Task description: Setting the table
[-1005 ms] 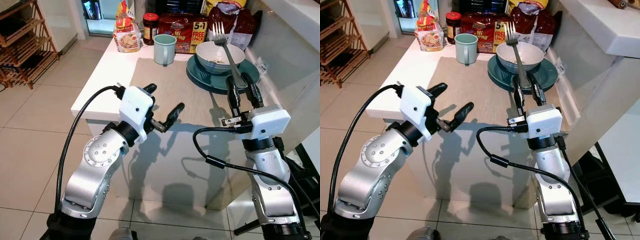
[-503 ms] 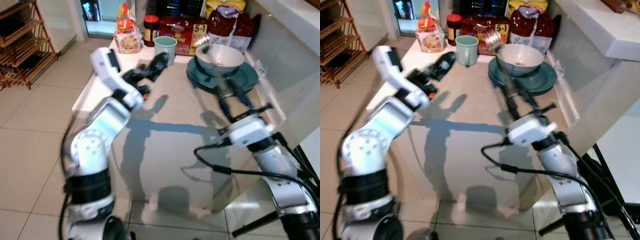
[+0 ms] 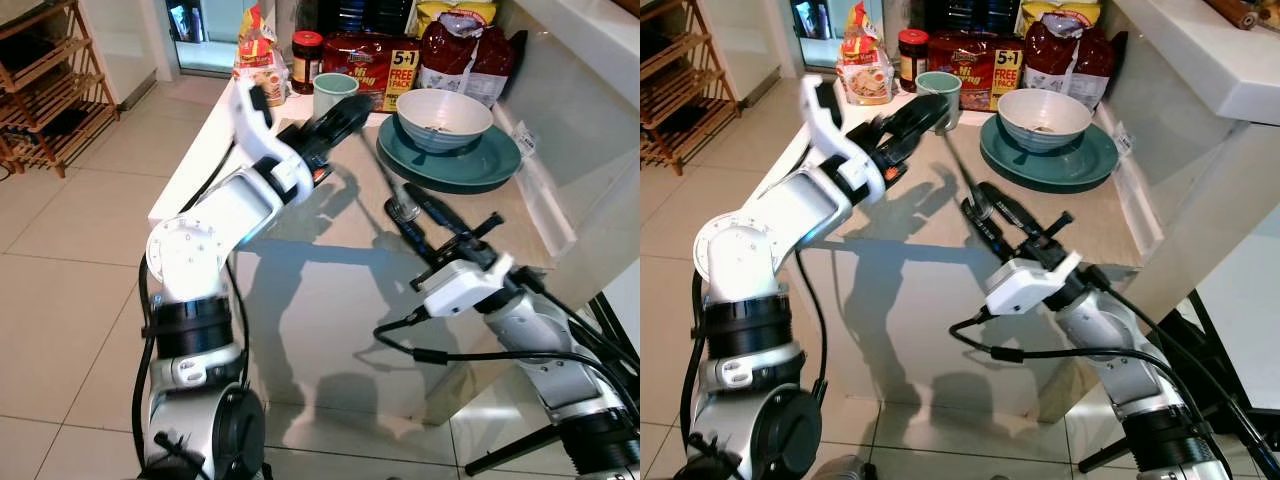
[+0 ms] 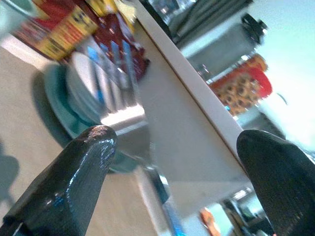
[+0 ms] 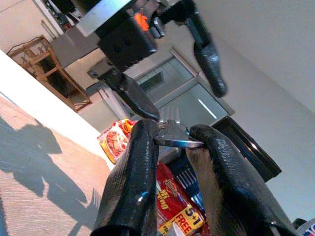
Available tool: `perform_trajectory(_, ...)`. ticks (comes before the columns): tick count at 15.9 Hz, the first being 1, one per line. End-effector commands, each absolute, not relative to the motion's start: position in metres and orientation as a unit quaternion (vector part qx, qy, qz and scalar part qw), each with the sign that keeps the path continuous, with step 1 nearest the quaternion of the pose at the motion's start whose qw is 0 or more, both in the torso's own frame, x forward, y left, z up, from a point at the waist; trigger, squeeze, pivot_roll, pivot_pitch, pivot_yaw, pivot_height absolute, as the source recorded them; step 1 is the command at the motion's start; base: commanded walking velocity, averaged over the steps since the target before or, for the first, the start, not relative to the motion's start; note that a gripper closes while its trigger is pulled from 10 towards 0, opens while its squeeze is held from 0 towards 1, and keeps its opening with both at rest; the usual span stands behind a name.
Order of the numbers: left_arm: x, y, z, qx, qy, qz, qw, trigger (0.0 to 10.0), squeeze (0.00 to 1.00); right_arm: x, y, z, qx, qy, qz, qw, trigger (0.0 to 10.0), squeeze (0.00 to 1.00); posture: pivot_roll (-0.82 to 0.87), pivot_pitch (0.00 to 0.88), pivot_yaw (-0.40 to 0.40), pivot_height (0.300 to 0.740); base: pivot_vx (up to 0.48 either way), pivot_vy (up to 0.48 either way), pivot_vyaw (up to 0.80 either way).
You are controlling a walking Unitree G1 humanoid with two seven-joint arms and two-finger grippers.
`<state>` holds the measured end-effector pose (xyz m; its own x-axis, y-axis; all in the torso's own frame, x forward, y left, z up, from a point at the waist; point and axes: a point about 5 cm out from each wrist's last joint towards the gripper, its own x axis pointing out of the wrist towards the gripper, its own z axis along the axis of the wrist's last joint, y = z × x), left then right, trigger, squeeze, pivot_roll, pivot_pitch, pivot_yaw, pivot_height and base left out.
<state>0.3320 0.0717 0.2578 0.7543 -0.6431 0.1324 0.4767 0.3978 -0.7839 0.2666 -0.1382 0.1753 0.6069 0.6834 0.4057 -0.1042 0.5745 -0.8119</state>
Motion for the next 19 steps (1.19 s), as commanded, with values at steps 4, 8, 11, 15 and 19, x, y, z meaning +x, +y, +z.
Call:
perform_trajectory(4,0.324,0.053,0.264,-0.428,0.120,-0.396,0.803,10.0,0.00,0.269,-0.139,0.179,-0.400,-0.380,0.246,0.797,10.0,0.00,0.10,0.000,-0.021,0.740,0.000,0.000,0.00)
perform_trajectory(8,0.326,0.052,0.250,-0.404,0.152,-0.377,0.819,10.0,0.00,0.267,-0.137,0.181,-0.406,-0.392,0.255,0.785,10.0,0.00,0.10,0.003,-0.018,0.740,0.000,0.000,0.00)
perform_trajectory(11,0.335,0.067,0.247,-0.402,0.150,-0.350,0.833,10.0,0.00,0.268,-0.139,0.180,-0.411,-0.389,0.253,0.784,10.0,0.00,0.10,0.005,-0.016,0.740,0.000,0.000,0.00)
perform_trajectory(15,0.337,0.072,0.249,-0.409,0.148,-0.359,0.826,10.0,0.00,0.268,-0.142,0.181,-0.416,-0.389,0.254,0.781,10.0,0.00,0.10,0.007,-0.016,0.740,0.000,0.000,0.00)
perform_trajectory(19,0.324,0.061,0.240,-0.394,0.193,-0.415,0.797,10.0,0.00,0.259,-0.136,0.177,-0.410,-0.394,0.281,0.774,10.0,0.00,0.10,0.010,-0.015,0.740,0.000,0.000,0.00)
